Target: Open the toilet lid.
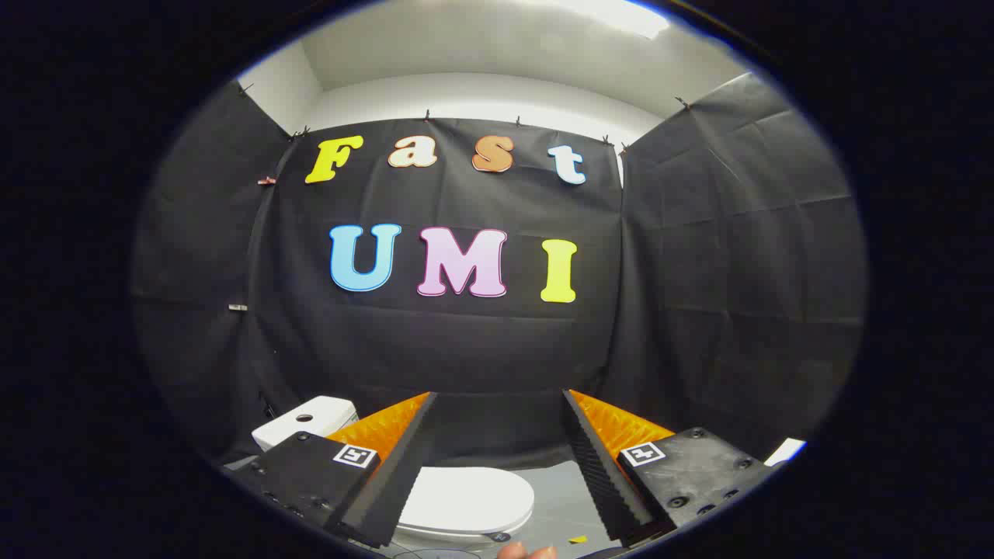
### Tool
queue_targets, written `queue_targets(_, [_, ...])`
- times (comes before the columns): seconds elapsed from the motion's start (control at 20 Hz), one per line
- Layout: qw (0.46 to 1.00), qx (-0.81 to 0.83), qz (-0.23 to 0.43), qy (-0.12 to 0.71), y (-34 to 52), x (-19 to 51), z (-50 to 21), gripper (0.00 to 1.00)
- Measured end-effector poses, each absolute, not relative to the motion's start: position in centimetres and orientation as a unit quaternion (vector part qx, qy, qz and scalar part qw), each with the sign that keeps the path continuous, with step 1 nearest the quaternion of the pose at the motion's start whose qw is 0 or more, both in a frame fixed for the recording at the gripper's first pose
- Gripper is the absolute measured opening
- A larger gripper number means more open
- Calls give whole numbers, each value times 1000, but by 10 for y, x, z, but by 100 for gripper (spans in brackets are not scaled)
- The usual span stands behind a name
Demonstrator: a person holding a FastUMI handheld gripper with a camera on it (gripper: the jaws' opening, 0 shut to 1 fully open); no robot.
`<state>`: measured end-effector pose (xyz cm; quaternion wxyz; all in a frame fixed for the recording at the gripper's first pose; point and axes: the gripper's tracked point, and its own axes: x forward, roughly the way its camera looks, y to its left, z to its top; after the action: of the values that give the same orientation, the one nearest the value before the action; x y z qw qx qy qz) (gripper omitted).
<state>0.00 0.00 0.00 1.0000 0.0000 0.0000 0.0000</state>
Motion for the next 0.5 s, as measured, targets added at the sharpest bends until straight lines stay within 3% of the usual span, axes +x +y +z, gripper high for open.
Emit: queue_targets(0.5, [1000,-14,19,-3,15,-5,3,98])
